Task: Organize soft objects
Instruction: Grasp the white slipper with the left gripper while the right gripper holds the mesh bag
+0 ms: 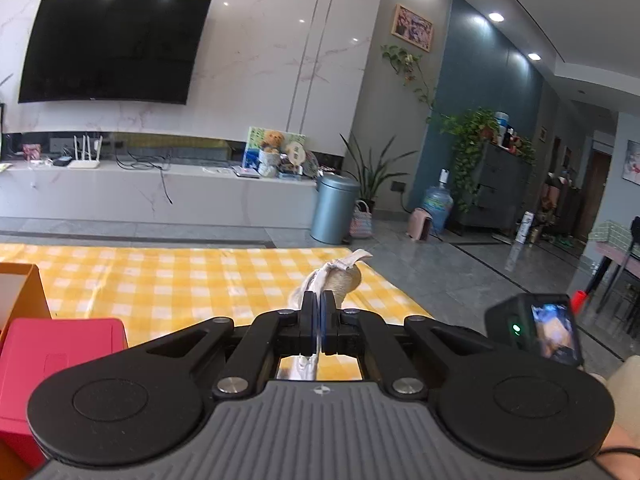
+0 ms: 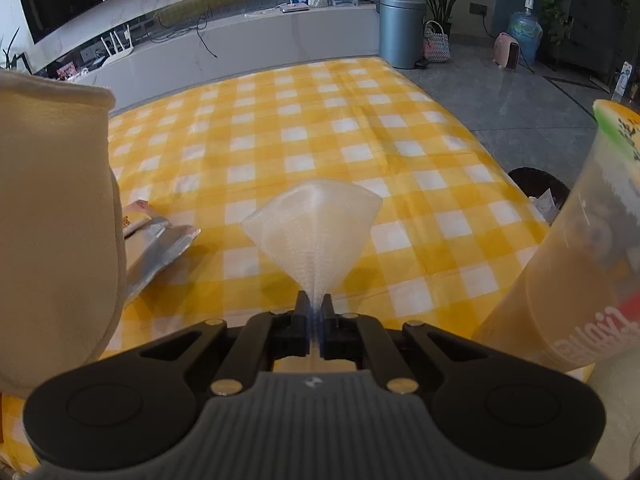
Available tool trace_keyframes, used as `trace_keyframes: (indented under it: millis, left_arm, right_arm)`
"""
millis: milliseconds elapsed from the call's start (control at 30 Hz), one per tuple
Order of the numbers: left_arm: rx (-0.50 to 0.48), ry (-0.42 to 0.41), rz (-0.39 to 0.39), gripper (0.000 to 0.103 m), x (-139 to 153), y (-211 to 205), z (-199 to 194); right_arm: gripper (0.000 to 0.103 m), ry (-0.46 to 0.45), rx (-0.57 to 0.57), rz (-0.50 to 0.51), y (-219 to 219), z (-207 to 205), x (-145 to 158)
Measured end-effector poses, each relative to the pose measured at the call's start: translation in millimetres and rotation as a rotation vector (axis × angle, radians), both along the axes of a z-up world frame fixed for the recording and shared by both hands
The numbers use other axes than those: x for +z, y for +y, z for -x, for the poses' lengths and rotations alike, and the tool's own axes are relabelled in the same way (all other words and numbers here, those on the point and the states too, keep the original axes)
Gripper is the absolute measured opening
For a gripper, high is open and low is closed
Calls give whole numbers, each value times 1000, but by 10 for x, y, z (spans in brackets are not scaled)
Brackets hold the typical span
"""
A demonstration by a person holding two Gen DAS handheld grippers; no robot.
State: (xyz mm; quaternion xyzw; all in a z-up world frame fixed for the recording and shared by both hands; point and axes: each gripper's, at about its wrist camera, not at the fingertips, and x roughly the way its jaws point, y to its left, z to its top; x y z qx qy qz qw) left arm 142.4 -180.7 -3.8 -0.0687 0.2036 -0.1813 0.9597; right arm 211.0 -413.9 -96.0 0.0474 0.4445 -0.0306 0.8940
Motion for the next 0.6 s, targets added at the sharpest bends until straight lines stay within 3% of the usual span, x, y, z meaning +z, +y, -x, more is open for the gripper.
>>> trace_keyframes:
  millis: [100, 233, 333, 367, 433, 467, 500, 600]
  left_arm:
    - [-30, 20, -29, 1, -92, 11, -87]
    - [-36, 147, -28, 2, -353, 32, -271]
    - [-46, 192, -40, 7, -513, 46, -331]
    - [-58, 199, -68, 11, -561, 20, -333]
    - [-72, 204, -121, 44, -664, -55, -360]
    - [-63, 205, -138, 72, -744, -86, -351]
    - [-48, 206, -150, 78, -817, -107, -352]
    - [-66, 267, -184, 74, -1003, -154, -354]
  right_arm:
    - [1, -3, 0, -2, -7, 7, 13]
    - [1, 6, 11, 14, 19, -9, 0]
    - [1, 14, 21, 23, 54, -14, -6]
    - [1, 15, 21, 27, 63, -14, -5]
    - [1, 18, 24, 32, 76, -18, -5]
    - [1, 19, 26, 33, 80, -21, -7]
    - [1, 22, 29, 33, 84, -25, -11]
    - [1, 29, 39, 37, 100, -31, -23]
